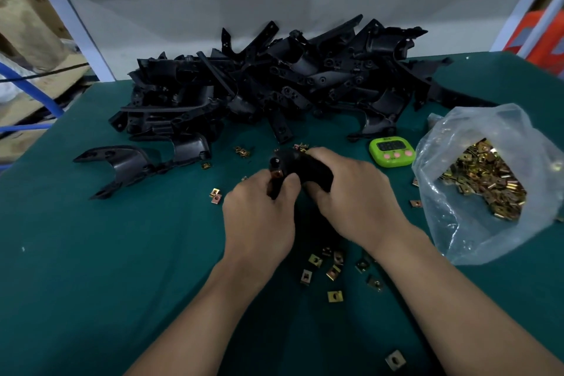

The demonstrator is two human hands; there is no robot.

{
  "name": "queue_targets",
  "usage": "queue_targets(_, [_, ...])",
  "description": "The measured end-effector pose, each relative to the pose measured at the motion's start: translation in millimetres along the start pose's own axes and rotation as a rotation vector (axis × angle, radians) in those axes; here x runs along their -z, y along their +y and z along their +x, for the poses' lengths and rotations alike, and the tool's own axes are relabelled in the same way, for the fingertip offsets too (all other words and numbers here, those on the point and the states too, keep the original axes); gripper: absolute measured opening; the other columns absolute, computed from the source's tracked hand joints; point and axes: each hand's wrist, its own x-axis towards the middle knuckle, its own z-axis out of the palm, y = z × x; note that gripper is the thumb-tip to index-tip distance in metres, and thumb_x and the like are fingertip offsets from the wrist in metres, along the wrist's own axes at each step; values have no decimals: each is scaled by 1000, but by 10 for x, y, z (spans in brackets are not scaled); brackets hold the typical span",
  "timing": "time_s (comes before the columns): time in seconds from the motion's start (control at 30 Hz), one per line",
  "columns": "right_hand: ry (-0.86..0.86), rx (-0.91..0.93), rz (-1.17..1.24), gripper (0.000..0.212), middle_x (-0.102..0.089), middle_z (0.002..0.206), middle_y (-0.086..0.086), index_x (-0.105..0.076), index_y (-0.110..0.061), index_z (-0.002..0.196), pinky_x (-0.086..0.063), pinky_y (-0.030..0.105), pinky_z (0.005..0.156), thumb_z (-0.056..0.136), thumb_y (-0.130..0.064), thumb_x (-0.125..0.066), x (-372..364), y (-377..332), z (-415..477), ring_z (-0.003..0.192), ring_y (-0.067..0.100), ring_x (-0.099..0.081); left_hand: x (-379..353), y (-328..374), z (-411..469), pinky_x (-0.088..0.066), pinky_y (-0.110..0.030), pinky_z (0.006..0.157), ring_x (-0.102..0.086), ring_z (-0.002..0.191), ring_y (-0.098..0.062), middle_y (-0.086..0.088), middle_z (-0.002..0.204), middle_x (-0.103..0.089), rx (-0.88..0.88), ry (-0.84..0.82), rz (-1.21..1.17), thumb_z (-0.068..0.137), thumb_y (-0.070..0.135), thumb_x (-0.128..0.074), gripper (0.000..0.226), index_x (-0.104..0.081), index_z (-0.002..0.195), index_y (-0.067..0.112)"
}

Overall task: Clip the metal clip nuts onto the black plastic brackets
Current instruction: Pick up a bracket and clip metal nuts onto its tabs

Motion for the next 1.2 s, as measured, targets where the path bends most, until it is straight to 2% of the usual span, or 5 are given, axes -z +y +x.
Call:
queue_targets(0.2, [157, -236, -55, 18, -52, 68, -15, -53, -35, 110, -28, 28, 49, 96, -43, -60, 115, 252, 71, 56, 11, -46, 12, -40, 97, -42, -3, 76, -63, 90, 9, 27, 93, -72, -101, -173, -44, 101, 25, -60, 23, -75, 117, 34])
queue_targets(0.33, [148, -365, -23, 32, -54, 70, -10, -57, -27, 125, -30, 30, 52, 97, -43, -61, 113, 397, 84, 60, 15, -45, -144, -61, 89, -38, -25, 92, -54, 110, -10, 14, 110, -68, -368, -285, 344, 91, 19, -69, 28, -72, 119, 24])
queue_targets(0.87, [79, -335, 28, 14, -57, 65, -16, -55, -37, 105, -23, 17, 48, 96, -44, -62, 87, 376, 57, 57, -3, -48, -75, -67, 75, -42, -20, 83, -55, 86, -13, 4, 91, -71, -401, -106, 301, 96, 3, -67, 15, -77, 97, 14])
queue_targets(1.0, [50, -275, 21, 13, -56, 68, -16, -55, -36, 100, -26, 19, 48, 94, -44, -64, 97, 350, 24, 60, -1, -49, 46, -28, 54, -39, -9, 81, -54, 92, -4, 23, 91, -62, -231, 48, 101, 102, 10, -58, 25, -75, 109, 25])
queue_targets(1.2, [31, -185, 13, 15, -56, 67, -15, -56, -35, 97, -38, 28, 52, 93, -47, -64, 32, 270, 35, 61, 4, -52, 129, -23, -13, -52, -14, 60, -69, 62, -8, 9, 74, -72, 59, -37, -193, 104, 17, -55, 28, -75, 98, 35])
